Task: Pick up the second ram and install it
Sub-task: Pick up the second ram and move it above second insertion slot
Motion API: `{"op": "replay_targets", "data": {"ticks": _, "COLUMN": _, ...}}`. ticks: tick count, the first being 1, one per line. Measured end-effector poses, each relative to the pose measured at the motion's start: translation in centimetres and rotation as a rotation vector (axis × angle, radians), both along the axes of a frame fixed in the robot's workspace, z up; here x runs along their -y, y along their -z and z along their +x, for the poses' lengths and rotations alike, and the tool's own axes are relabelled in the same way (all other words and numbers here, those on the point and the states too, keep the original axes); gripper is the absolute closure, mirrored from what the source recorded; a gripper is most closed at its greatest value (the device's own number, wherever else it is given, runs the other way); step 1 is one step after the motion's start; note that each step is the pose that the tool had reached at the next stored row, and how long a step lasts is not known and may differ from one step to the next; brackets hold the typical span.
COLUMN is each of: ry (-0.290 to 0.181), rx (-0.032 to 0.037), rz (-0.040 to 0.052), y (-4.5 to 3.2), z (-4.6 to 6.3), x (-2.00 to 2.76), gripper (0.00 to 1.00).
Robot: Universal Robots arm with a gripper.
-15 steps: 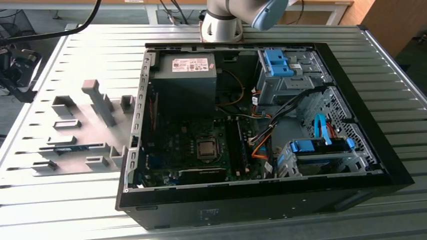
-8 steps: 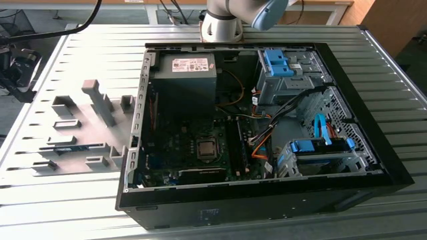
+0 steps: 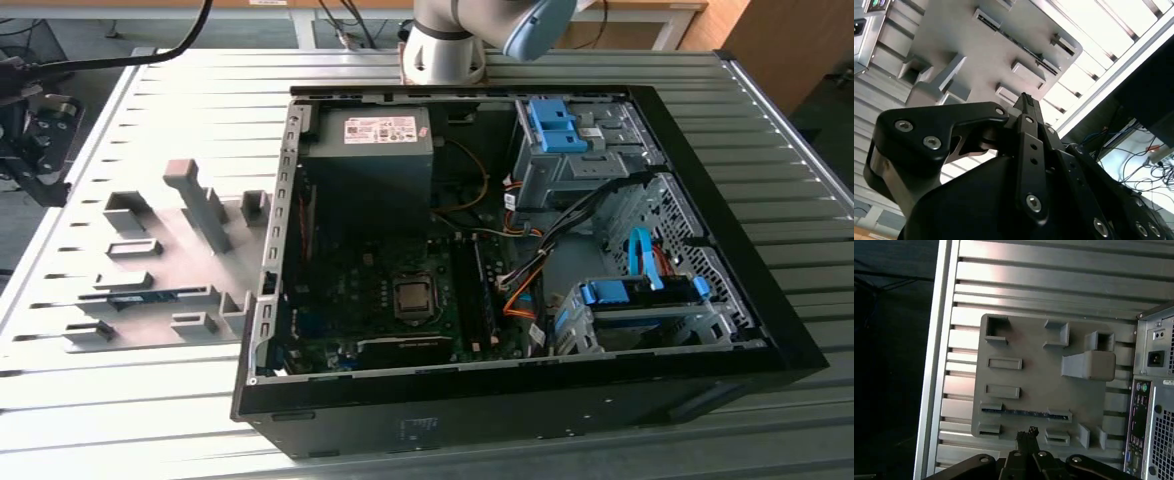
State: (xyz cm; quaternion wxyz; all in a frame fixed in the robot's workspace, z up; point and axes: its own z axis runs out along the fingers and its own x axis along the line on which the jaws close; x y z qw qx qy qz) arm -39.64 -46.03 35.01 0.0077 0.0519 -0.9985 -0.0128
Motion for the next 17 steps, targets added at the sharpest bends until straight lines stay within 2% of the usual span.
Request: {"op": "replay_targets", "data": {"ticks": 17, "ry": -0.307, "rx": 0.0001, "rz": -0.0008, "y": 0.4, "z": 0.0, "x": 0.0, "gripper": 0.9}}
